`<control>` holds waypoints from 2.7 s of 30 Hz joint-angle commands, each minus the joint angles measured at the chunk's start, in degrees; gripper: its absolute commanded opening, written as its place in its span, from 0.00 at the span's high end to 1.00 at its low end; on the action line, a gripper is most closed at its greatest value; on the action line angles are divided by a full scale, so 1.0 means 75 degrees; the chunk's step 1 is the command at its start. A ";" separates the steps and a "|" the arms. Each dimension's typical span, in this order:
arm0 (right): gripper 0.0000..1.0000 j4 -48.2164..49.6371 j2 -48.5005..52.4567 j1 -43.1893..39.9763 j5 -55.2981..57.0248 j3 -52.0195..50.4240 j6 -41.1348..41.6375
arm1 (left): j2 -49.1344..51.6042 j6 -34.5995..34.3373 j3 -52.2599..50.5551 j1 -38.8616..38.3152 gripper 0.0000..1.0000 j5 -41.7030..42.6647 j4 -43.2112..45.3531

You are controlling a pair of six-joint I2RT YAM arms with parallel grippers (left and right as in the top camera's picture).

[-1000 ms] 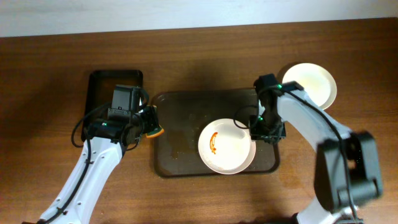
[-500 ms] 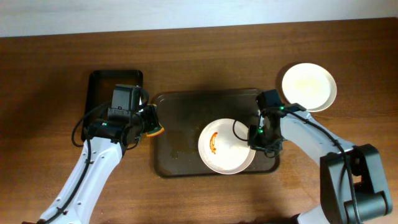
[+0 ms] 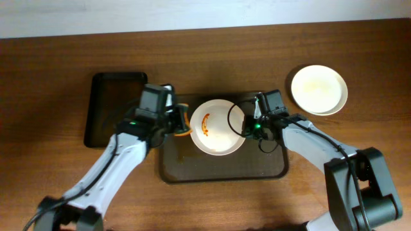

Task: Clean dirty plates on tray and stack at the side
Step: 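Tilt the last plate up with the right gripper toward the left, then scrub the last plate with the sponge in the left gripper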

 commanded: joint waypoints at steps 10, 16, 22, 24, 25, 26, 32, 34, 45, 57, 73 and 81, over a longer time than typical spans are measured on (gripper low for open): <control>0.96 0.0061 0.0609 0.0953 -0.0143 -0.0020 -0.0743 | 0.1209 -0.0044 0.0026 -0.1052 1.00 0.0268 0.0755; 0.96 0.0070 0.0609 0.0953 0.0035 -0.0020 -0.0504 | 0.1617 -0.0976 0.0026 -0.1052 1.00 0.0376 0.0653; 0.96 0.0050 0.0609 0.0953 0.0038 -0.0020 -0.0504 | 0.2328 -0.0927 0.0026 -0.1052 1.00 0.0781 0.0670; 0.96 0.0044 0.0609 0.0953 0.0038 -0.0020 -0.0507 | 0.2448 -0.0300 0.0026 -0.1052 1.00 0.0358 0.0431; 0.96 0.0029 0.0609 0.0953 0.0038 -0.0020 -0.0507 | 0.2448 -0.0087 0.0023 -0.1052 1.00 -0.0087 0.0294; 0.96 0.0006 0.0609 0.0953 0.0041 -0.0020 -0.0507 | 0.2448 0.0044 0.0026 -0.1049 1.00 -0.0548 0.0160; 0.96 -0.0064 0.0609 0.0953 0.0044 -0.0020 -0.0510 | 0.2299 0.0510 0.0935 -0.1049 1.00 -0.3663 -0.1177; 0.96 -0.0067 0.0609 0.0953 0.0044 -0.0020 -0.0510 | 0.2264 0.0510 0.1565 -0.1052 1.00 -0.3710 -0.1609; 0.96 -0.0117 0.0609 0.0953 0.0041 -0.0020 -0.0504 | 0.2229 0.0213 0.1754 -0.1052 1.00 0.0985 -0.2361; 0.96 -0.0125 0.0606 0.0953 0.0038 -0.0020 -0.0504 | 0.2244 0.0166 -0.1204 -0.1049 1.00 0.0157 0.1370; 0.96 -0.0233 0.0606 0.0953 0.0047 -0.0020 -0.0504 | 0.2020 0.0507 0.1338 -0.1049 1.00 -0.5808 -0.0962; 0.96 -0.0207 0.0606 0.0953 0.0041 -0.0020 -0.0469 | 0.1463 0.0504 0.1612 -0.1090 1.00 0.0650 -0.1483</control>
